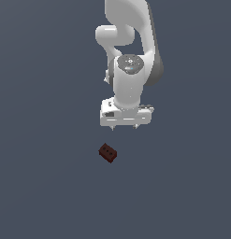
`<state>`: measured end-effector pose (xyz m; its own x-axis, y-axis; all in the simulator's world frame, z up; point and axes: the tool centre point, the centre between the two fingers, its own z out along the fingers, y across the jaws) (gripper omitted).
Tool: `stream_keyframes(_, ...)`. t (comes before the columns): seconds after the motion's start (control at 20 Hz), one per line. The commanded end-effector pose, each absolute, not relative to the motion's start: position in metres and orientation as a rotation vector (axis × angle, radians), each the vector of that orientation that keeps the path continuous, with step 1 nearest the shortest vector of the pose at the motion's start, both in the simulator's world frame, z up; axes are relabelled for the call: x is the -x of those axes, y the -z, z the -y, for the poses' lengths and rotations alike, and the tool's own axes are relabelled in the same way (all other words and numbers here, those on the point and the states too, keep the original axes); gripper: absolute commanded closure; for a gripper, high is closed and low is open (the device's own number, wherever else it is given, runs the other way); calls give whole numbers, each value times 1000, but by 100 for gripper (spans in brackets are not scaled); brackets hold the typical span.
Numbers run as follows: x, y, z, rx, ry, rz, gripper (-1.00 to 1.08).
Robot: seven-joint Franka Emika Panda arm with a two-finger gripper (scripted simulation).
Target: Pick up the object and move it to a goal position.
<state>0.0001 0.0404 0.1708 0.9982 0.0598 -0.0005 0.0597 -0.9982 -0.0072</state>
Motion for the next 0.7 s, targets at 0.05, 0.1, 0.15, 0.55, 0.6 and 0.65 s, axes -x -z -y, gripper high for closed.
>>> stream_keyframes(0.05,-1,-174,-45,3132,4,105,-92)
stream_keyframes(0.1,-1,-173,-44,3133,3,103,-92)
stream_keyframes(0.15,-1,-173,-44,3133,3,105,-92)
stream_keyframes(0.55,-6,-167,-39,3130,3,197,-92)
stream_keyframes(0.6,-7,-166,-38,3130,3,216,-92)
stream_keyframes(0.65,-8,-164,-37,3129,2,238,-92)
